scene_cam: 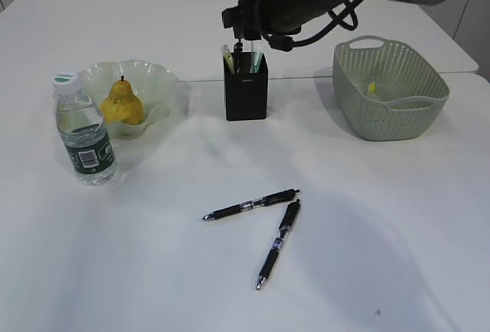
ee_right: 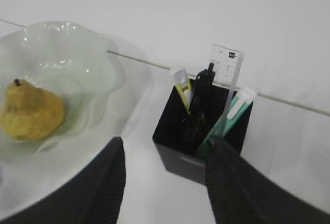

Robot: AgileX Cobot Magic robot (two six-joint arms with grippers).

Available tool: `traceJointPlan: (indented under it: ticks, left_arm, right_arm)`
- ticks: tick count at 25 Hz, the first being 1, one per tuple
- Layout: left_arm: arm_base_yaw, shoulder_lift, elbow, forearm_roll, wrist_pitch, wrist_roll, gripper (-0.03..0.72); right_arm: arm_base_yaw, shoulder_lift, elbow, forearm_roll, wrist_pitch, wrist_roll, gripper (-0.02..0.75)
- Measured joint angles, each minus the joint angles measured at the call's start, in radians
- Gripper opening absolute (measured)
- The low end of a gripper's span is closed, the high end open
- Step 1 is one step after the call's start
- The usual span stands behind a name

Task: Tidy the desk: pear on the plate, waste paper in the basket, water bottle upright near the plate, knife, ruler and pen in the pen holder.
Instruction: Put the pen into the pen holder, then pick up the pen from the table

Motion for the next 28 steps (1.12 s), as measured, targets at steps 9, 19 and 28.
traceJointPlan:
  ticks: [9, 19, 28]
  left_arm:
    - [0.000, 0.000, 0.000, -0.006, 0.000, 0.013, 0.527]
    - [0.000, 0.028, 0.000, -0.171, 0.000, 0.155, 0.527]
    - [0.000, 0.141, -0.060, -0.237, 0.000, 0.271, 0.527]
  right_arm:
    - [0.000, -0.192, 0.000, 0.033, 0.319, 0.002, 0.405]
    - [0.000, -0.355, 0.000, 0.045, 0.651, 0.014, 0.406]
    - [0.000, -0.405, 0.000, 0.053, 0.807, 0.028, 0.406]
